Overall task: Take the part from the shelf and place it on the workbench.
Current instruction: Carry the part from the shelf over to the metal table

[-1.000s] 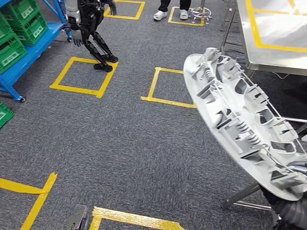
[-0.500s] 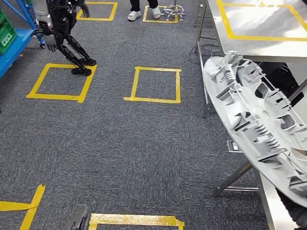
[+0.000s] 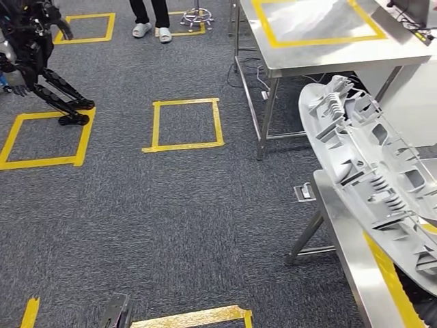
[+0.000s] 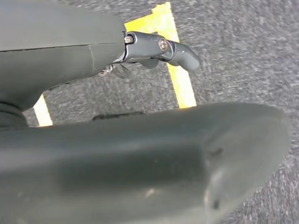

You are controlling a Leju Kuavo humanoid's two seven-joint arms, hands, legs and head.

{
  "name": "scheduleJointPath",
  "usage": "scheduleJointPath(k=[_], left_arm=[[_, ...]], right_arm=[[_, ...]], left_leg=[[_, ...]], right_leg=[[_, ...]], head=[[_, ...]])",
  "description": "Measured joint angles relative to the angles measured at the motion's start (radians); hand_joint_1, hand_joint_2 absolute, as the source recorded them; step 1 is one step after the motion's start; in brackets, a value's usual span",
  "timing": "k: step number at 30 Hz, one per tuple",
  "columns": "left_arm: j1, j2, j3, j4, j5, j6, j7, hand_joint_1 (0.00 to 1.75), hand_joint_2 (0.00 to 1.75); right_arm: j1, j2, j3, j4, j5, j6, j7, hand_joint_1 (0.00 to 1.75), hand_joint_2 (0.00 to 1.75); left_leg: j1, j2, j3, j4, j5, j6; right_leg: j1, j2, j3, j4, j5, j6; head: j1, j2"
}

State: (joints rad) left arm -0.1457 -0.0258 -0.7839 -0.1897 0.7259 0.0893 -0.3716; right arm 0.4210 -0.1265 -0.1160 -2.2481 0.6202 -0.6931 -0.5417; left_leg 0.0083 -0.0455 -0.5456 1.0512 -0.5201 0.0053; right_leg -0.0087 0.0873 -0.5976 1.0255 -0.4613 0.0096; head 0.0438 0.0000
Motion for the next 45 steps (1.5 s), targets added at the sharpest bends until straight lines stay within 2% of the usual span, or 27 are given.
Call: scheduleJointPath(k=[1, 3, 5, 7, 9, 10, 11, 12, 14, 16, 18, 20, 22, 24, 25, 26, 28, 30, 32, 34, 36, 38, 40, 41, 42, 44, 45], left_arm=[[-0.002, -0.001, 0.000, 0.000, -0.001, 0.000, 0.002, 0.00, 0.00], [-0.006, -0.004, 0.000, 0.000, -0.004, 0.000, 0.005, 0.00, 0.00], [-0.009, -0.007, 0.000, -0.001, -0.005, 0.000, 0.005, 0.00, 0.00], [-0.009, -0.009, 0.000, -0.001, -0.007, 0.000, 0.005, 0.00, 0.00], [-0.004, -0.010, 0.000, -0.001, -0.010, 0.000, 0.006, 0.00, 0.00], [-0.001, -0.010, 0.000, -0.001, -0.011, 0.000, 0.006, 0.00, 0.00], [0.000, -0.010, 0.000, -0.001, -0.012, 0.000, 0.006, 0.00, 0.00], [0.000, -0.011, 0.000, -0.001, -0.013, 0.000, 0.006, 0.00, 0.00], [-0.003, -0.013, 0.000, -0.001, -0.016, 0.000, 0.006, 0.00, 0.00], [-0.005, -0.014, 0.000, -0.001, -0.019, 0.001, 0.006, 0.00, 0.00], [-0.006, -0.016, 0.000, -0.002, -0.022, 0.001, 0.006, 0.00, 0.00], [-0.008, -0.018, 0.000, -0.003, -0.023, 0.001, 0.006, 0.00, 0.00], [-0.009, -0.018, 0.000, -0.004, -0.024, 0.001, 0.006, 0.00, 0.00], [-0.006, -0.018, 0.000, -0.004, -0.024, 0.001, 0.006, 0.00, 0.00], [-0.004, -0.019, 0.000, -0.004, -0.024, 0.001, 0.006, 0.00, 0.00], [-0.003, -0.019, 0.000, -0.004, -0.024, 0.001, 0.006, 0.00, 0.00], [-0.004, -0.019, 0.000, -0.004, -0.024, 0.001, 0.006, 0.00, 0.00], [-0.005, -0.016, 0.000, -0.004, -0.024, 0.001, 0.006, 0.00, 0.00], [-0.007, -0.015, 0.000, -0.004, -0.024, 0.001, 0.007, 0.00, 0.00], [-0.009, -0.017, 0.000, -0.004, -0.024, 0.001, 0.007, 0.00, 0.00], [-0.011, -0.018, 0.001, -0.005, -0.024, 0.001, 0.007, 0.00, 0.00], [-0.010, -0.019, 0.002, -0.005, -0.024, 0.001, 0.007, 0.00, 0.00], [-0.007, -0.019, 0.005, -0.005, -0.024, 0.001, 0.007, 0.00, 0.00], [-0.006, -0.019, 0.006, -0.005, -0.024, 0.001, 0.007, 0.00, 0.00], [-0.006, -0.019, 0.007, -0.005, -0.024, 0.001, 0.007, 0.00, 0.00], [-0.006, -0.019, 0.009, -0.005, -0.024, 0.001, 0.007, 0.00, 0.00], [-0.007, -0.019, 0.010, -0.005, -0.024, 0.001, 0.007, 0.00, 0.00]], right_arm=[[0.000, 0.000, 0.000, 0.000, 0.002, 0.000, 0.002, 1.75, 1.75], [0.001, 0.000, 0.000, 0.000, 0.004, 0.000, 0.007, 1.75, 1.75], [0.003, 0.000, -0.001, 0.000, 0.005, 0.000, 0.010, 1.75, 1.75], [0.000, 0.000, -0.001, 0.000, 0.007, 0.000, 0.012, 1.75, 1.75], [-0.002, 0.000, -0.002, 0.000, 0.007, 0.000, 0.015, 1.75, 1.75], [0.000, 0.000, -0.003, 0.001, 0.008, 0.000, 0.017, 1.75, 1.75], [0.002, 0.000, -0.005, 0.001, 0.008, 0.000, 0.018, 1.75, 1.75], [0.005, 0.000, -0.008, 0.001, 0.006, 0.000, 0.019, 1.75, 1.75], [0.013, 0.001, -0.017, -0.001, 0.001, 0.000, 0.017, 1.75, 1.75], [0.021, 0.001, -0.028, -0.005, -0.006, 0.000, 0.014, 1.75, 1.75], [0.028, 0.003, -0.037, -0.008, -0.009, 0.000, 0.013, 1.75, 1.75], [0.036, 0.005, -0.043, -0.012, -0.010, 0.000, 0.013, 1.75, 1.75], [0.037, 0.007, -0.048, -0.015, -0.011, 0.000, 0.013, 1.75, 1.75], [0.036, 0.009, -0.050, -0.016, -0.011, 0.000, 0.012, 1.75, 1.75], [0.037, 0.010, -0.051, -0.016, -0.011, 0.000, 0.012, 1.75, 1.75], [0.038, 0.010, -0.052, -0.016, -0.011, 0.000, 0.012, 1.75, 1.75], [0.039, 0.012, -0.052, -0.016, -0.011, 0.000, 0.012, 1.75, 1.75], [0.038, 0.013, -0.052, -0.016, -0.011, 0.000, 0.012, 1.75, 1.75], [0.039, 0.013, -0.053, -0.016, -0.011, -0.001, 0.012, 1.75, 1.75], [0.043, 0.014, -0.055, -0.017, -0.011, -0.001, 0.012, 1.75, 1.75], [0.047, 0.015, -0.056, -0.019, -0.011, -0.001, 0.012, 1.75, 1.75], [0.045, 0.015, -0.057, -0.020, -0.011, -0.002, 0.011, 1.75, 1.75], [0.044, 0.015, -0.057, -0.020, -0.011, -0.002, 0.011, 1.75, 1.75], [0.045, 0.015, -0.057, -0.020, -0.011, -0.002, 0.012, 1.75, 1.75], [0.046, 0.015, -0.057, -0.020, -0.011, -0.002, 0.012, 1.75, 1.75], [0.046, 0.015, -0.057, -0.020, -0.011, -0.002, 0.012, 1.75, 1.75], [0.045, 0.015, -0.057, -0.020, -0.011, -0.002, 0.012, 1.75, 1.75]], left_leg=[[0.000, -0.010, 0.008, -0.024, 0.003, 0.003], [-0.002, -0.001, 0.009, -0.033, 0.005, 0.011], [-0.001, 0.018, 0.010, -0.042, 0.013, 0.024], [-0.001, 0.040, 0.011, -0.048, 0.017, 0.033], [-0.003, 0.063, 0.010, -0.047, 0.017, 0.035], [-0.004, 0.075, 0.010, -0.047, 0.016, 0.035], [-0.004, 0.086, 0.010, -0.047, 0.015, 0.035], [-0.005, 0.097, 0.011, -0.047, 0.014, 0.034], [-0.008, 0.114, 0.016, -0.046, 0.009, 0.028], [-0.015, 0.127, 0.020, -0.044, 0.004, 0.018], [-0.016, 0.144, 0.023, -0.044, 0.001, 0.009], [-0.012, 0.132, 0.021, -0.029, -0.016, -0.002], [-0.008, 0.085, -0.014, 0.058, -0.071, -0.009], [-0.007, 0.057, -0.077, 0.196, -0.131, -0.010], [-0.007, 0.054, -0.100, 0.240, -0.141, -0.009], [-0.008, 0.053, -0.108, 0.249, -0.130, -0.007], [-0.008, 0.040, -0.070, 0.151, -0.055, 0.002], [-0.008, 0.001, -0.016, 0.019, 0.006, 0.014], [-0.010, -0.020, 0.003, -0.032, 0.014, 0.018], [-0.010, -0.004, 0.005, -0.044, 0.018, 0.023], [-0.007, 0.016, 0.011, -0.060, 0.027, 0.033], [-0.007, 0.039, 0.014, -0.068, 0.031, 0.038], [-0.008, 0.064, 0.013, -0.067, 0.030, 0.039], [-0.008, 0.076, 0.014, -0.067, 0.028, 0.038], [-0.008, 0.087, 0.014, -0.066, 0.026, 0.036], [-0.008, 0.107, 0.019, -0.064, 0.020, 0.028], [-0.010, 0.115, 0.021, -0.060, 0.016, 0.022]], right_leg=[[-0.001, 0.009, -0.005, 0.001, 0.002, 0.007], [-0.005, 0.024, -0.014, -0.002, 0.009, 0.021], [-0.005, -0.005, -0.031, 0.017, -0.004, 0.031], [-0.003, -0.058, -0.076, 0.110, -0.056, 0.037], [-0.005, -0.078, -0.133, 0.237, -0.110, 0.043], [-0.005, -0.081, -0.147, 0.271, -0.117, 0.045], [-0.006, -0.083, -0.143, 0.268, -0.107, 0.046], [-0.006, -0.090, -0.117, 0.224, -0.081, 0.046], [-0.003, -0.129, -0.035, 0.082, -0.031, 0.042], [0.003, -0.157, 0.011, 0.003, -0.017, 0.031], [0.006, -0.142, 0.013, -0.003, -0.018, 0.017], [0.004, -0.122, 0.013, -0.007, -0.014, 0.005], [0.000, -0.102, 0.015, -0.011, -0.010, -0.007], [0.002, -0.078, 0.014, -0.011, -0.010, -0.012], [0.003, -0.065, 0.015, -0.010, -0.010, -0.013], [0.004, -0.052, 0.015, -0.010, -0.010, -0.013], [0.006, -0.026, 0.019, -0.010, -0.010, -0.013], [0.007, -0.003, 0.019, -0.008, -0.010, -0.009], [0.003, 0.015, 0.010, -0.006, -0.006, 0.002], [-0.002, 0.029, -0.001, -0.007, -0.002, 0.016], [0.000, -0.002, -0.022, 0.025, -0.025, 0.024], [0.001, -0.056, -0.075, 0.131, -0.082, 0.032], [-0.004, -0.077, -0.132, 0.249, -0.126, 0.040], [-0.007, -0.082, -0.140, 0.268, -0.125, 0.045], [-0.010, -0.087, -0.130, 0.249, -0.106, 0.048], [-0.015, -0.116, -0.057, 0.117, -0.046, 0.054], [-0.014, -0.131, -0.020, 0.052, -0.026, 0.051]], head=[[0.000, 0.000], [0.000, 0.000], [0.003, 0.000], [0.007, 0.000], [0.008, 0.000], [0.008, 0.000], [0.008, 0.000], [0.008, 0.000], [0.009, 0.000], [0.007, 0.000], [0.005, 0.000], [0.004, 0.000], [0.000, 0.000], [-0.003, 0.000], [-0.003, 0.000], [-0.003, 0.000], [-0.003, 0.000], [-0.002, 0.000], [-0.002, 0.000], [-0.003, 0.000], [-0.001, 0.000], [0.001, 0.000], [0.001, 0.000], [0.001, 0.000], [0.001, 0.000], [0.001, 0.000], [0.002, 0.000]])
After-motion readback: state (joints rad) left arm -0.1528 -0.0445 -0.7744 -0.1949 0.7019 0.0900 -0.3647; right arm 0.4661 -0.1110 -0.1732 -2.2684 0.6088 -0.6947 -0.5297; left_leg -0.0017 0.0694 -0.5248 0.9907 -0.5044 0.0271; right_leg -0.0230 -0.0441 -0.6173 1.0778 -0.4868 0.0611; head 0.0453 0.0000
